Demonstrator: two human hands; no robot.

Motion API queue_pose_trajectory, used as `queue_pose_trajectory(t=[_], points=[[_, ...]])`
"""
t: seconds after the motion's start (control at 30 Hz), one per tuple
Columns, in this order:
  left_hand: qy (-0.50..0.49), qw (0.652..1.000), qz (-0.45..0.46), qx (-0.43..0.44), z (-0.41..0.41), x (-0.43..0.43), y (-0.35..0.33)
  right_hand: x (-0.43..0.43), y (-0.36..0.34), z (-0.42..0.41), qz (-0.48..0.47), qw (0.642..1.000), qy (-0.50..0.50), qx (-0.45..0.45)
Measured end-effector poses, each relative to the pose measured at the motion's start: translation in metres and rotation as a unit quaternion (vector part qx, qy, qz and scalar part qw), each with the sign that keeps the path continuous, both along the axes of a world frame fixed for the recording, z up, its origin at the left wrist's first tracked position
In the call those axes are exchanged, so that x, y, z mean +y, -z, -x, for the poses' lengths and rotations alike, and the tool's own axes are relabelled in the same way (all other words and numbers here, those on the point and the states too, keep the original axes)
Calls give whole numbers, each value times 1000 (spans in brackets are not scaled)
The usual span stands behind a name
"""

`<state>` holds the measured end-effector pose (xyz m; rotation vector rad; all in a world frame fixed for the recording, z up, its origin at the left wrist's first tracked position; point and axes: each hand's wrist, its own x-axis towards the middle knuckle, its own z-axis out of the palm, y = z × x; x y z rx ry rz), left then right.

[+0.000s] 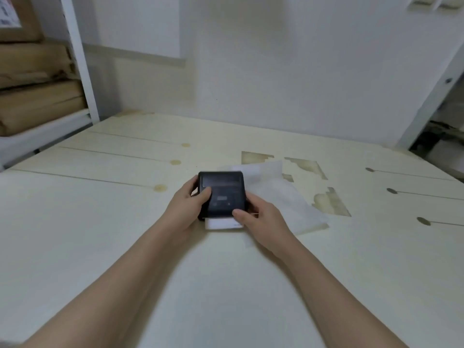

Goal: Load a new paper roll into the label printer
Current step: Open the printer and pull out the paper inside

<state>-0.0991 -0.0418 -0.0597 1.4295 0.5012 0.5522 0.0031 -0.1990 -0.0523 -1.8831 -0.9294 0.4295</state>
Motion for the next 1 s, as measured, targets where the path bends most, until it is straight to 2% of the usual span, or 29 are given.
queue_pose_trajectory(t=[0.1,0.2,0.27,0.37,0.6,0.73,1.0], points=[[8,999,-9,-42,-9,4,-6,1,-2,-6,-85,995,-20,44],[13,994,70,-77,-17,11,-15,0,-9,-18,-128,986,-43,95],[8,991,105,-78,-19,11,-15,0,-8,-27,-149,977,-37,147],[-8,993,103,-54,-25,2,-12,3,-1,-41,-155,965,-14,213],[-128,989,71,-15,-44,-26,-12,8,1,-52,-230,884,5,406],[-162,982,98,-25,-40,-29,-13,10,1,-50,-233,871,4,433],[-176,981,86,-12,-37,-29,-14,6,-2,-49,-232,876,-2,422]])
